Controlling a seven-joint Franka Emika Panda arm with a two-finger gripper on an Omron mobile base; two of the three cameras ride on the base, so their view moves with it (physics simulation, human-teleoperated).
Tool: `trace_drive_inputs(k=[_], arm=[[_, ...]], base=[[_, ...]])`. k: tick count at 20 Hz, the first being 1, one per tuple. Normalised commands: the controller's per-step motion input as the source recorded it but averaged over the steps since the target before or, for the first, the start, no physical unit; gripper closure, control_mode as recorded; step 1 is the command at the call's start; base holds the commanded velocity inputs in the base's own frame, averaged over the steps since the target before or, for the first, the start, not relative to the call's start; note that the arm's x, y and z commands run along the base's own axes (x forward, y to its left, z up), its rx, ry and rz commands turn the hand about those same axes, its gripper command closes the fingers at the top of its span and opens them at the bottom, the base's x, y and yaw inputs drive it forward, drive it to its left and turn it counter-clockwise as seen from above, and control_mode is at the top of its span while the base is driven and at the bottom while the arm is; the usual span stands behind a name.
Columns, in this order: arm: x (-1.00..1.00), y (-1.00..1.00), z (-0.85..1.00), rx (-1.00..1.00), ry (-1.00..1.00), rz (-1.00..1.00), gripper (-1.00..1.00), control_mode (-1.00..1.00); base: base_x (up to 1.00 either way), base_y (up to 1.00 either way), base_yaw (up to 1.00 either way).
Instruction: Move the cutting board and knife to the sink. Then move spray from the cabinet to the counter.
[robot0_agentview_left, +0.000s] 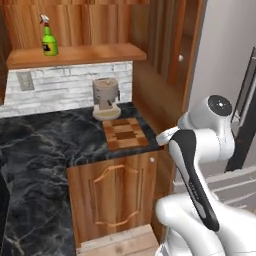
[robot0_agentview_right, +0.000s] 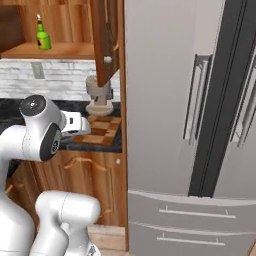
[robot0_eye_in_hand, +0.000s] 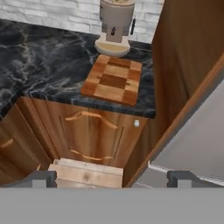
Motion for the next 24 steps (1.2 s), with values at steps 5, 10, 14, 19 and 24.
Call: trace_drive_inputs(k=[5,10,14,19,24], arm=[[0.00,0.00,0.00,0.00,0.00,0.00,-1.00,1.00],[0.00,0.00,0.00,0.00,0.00,0.00,-1.00,1.00],[0.00,0.00,0.00,0.00,0.00,0.00,-1.00,1.00],[0.00,0.00,0.00,0.00,0.00,0.00,-1.00,1.00],[0.00,0.00,0.00,0.00,0.00,0.00,-1.00,1.00]], base=[[0.59,0.59,-0.03],[0.34,0.10,-0.05],[-0.15,0.01,-0.03],[-0.60,0.11,-0.01],[-0.12,0.22,0.00]])
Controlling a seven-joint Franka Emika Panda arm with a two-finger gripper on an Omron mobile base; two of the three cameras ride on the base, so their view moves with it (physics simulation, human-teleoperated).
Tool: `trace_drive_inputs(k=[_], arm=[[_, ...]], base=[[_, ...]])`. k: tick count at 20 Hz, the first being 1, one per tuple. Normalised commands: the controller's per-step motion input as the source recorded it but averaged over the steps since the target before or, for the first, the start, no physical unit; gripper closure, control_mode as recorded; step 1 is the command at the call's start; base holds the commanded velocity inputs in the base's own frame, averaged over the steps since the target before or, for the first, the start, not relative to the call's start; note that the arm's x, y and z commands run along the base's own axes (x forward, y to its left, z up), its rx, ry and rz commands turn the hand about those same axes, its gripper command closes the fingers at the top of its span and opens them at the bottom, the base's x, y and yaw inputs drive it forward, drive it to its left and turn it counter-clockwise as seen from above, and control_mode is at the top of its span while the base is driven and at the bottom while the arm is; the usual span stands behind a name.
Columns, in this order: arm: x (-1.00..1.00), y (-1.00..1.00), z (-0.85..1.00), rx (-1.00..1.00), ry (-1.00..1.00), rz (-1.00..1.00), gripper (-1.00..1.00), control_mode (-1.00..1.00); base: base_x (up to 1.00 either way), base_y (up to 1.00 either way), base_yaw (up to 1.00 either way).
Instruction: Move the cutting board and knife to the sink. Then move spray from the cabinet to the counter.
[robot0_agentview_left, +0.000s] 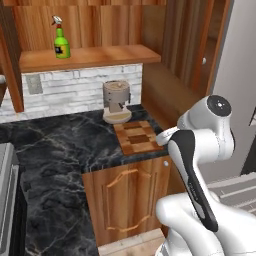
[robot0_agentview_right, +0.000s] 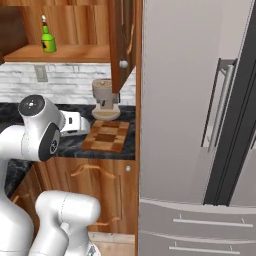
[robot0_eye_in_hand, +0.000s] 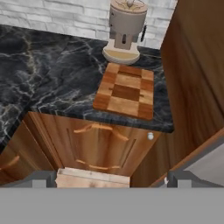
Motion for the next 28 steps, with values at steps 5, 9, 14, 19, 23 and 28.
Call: trace_drive_inputs(k=[5,9,14,19,23,28], arm=[[0.00,0.00,0.00,0.00,0.00,0.00,-1.00,1.00],[0.00,0.00,0.00,0.00,0.00,0.00,-1.00,1.00],[0.00,0.00,0.00,0.00,0.00,0.00,-1.00,1.00],[0.00,0.00,0.00,0.00,0.00,0.00,-1.00,1.00],[0.26,0.00,0.00,0.00,0.01,0.04,-1.00,-1.00],[0.57,0.01,-0.02,-0.01,0.04,-0.01,-1.00,-1.00]], base=[[0.09,0.12,0.00],[0.04,0.00,0.11],[0.00,0.00,0.20],[0.02,0.00,0.22],[0.16,0.00,0.07],[0.00,0.00,0.00]])
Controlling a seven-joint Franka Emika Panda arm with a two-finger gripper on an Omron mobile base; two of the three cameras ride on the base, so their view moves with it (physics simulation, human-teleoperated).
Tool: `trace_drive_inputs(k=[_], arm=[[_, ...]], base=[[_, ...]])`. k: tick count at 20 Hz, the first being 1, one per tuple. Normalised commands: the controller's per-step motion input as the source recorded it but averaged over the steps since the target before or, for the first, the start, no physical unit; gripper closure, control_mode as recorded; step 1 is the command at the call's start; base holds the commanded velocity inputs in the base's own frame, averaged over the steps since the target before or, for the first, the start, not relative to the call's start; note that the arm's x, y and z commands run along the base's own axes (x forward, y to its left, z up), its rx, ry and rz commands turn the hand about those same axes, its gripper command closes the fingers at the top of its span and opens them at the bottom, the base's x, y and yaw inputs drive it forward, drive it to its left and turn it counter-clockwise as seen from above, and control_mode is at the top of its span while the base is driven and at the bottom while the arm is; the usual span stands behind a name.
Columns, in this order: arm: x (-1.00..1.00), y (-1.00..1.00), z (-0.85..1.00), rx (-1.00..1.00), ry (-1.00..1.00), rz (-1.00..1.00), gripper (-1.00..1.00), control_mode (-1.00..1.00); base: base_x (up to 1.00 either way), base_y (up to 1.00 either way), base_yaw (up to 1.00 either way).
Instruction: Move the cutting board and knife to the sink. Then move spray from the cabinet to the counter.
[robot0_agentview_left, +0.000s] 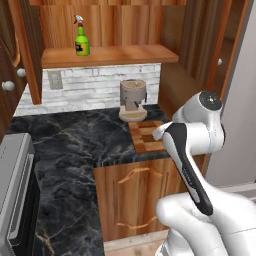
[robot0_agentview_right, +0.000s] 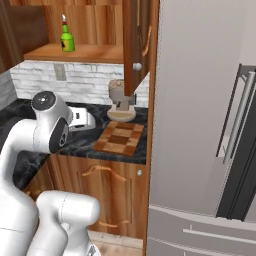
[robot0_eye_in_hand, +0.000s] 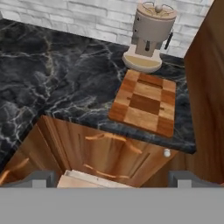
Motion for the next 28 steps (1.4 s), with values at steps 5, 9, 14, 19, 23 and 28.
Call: trace_drive_inputs(k=[5,9,14,19,23,28], arm=[[0.66,0.04,-0.05,-0.04,0.03,-0.06,-1.00,-1.00],[0.64,0.00,-0.08,-0.07,0.00,-0.11,-1.00,-1.00],[0.62,0.00,-0.18,-0.02,0.00,-0.04,-1.00,-1.00],[0.53,0.00,-0.25,0.00,0.01,-0.01,-1.00,-1.00],[0.38,0.00,-0.38,0.00,-0.01,0.00,-1.00,-1.00],[0.34,0.00,-0.41,0.00,-0.03,0.00,-1.00,-1.00]], base=[[0.00,0.00,0.00],[0.00,0.00,0.00],[0.00,0.00,0.00],[0.00,0.00,0.00],[0.00,0.00,0.00],[0.00,0.00,0.00]])
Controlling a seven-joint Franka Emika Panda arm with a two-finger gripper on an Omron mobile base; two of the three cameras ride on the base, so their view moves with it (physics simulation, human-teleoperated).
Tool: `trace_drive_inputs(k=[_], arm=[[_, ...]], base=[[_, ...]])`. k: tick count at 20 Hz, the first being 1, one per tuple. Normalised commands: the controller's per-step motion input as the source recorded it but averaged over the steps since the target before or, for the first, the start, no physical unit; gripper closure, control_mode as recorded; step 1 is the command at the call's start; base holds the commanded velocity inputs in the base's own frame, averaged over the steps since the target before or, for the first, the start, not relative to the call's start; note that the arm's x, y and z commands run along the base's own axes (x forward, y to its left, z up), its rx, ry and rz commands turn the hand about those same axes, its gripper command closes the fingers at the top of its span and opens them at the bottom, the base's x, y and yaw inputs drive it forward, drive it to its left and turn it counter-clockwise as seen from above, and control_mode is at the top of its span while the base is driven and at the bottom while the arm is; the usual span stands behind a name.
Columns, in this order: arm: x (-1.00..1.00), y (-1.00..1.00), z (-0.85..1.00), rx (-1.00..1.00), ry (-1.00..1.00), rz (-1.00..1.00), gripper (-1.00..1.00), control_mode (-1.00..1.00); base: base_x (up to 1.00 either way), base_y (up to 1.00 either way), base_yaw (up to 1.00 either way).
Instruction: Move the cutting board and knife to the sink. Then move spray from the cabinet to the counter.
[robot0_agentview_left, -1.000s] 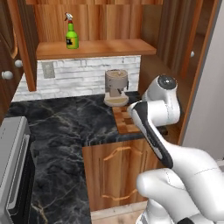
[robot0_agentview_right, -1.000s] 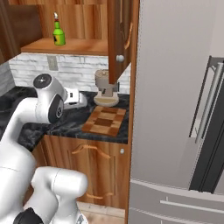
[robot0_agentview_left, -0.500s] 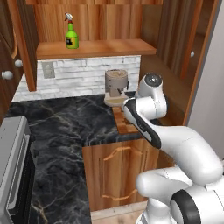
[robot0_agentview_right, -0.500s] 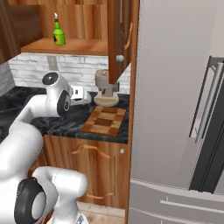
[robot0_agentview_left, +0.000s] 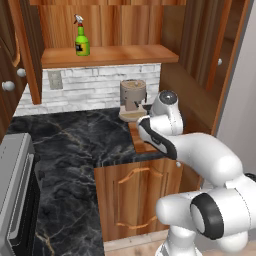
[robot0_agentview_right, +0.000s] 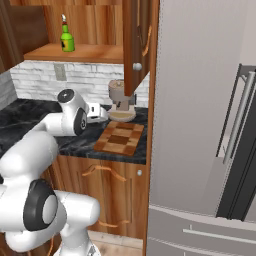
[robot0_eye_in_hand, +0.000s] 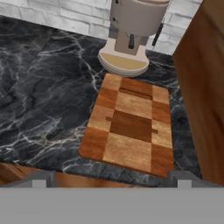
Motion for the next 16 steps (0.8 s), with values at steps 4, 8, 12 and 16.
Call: trace_drive_inputs(k=[4,8,12,16], arm=[[0.38,0.00,-0.24,0.00,0.00,0.00,-1.00,-1.00],[0.42,0.00,-0.21,0.00,0.00,0.00,-1.00,-1.00],[0.43,0.00,-0.13,0.00,0.00,0.00,-1.00,-1.00],[0.44,0.00,-0.03,0.00,0.00,0.00,-1.00,-1.00]], base=[[0.00,0.00,0.00],[0.00,0.00,0.00],[0.00,0.00,0.00],[0.00,0.00,0.00]])
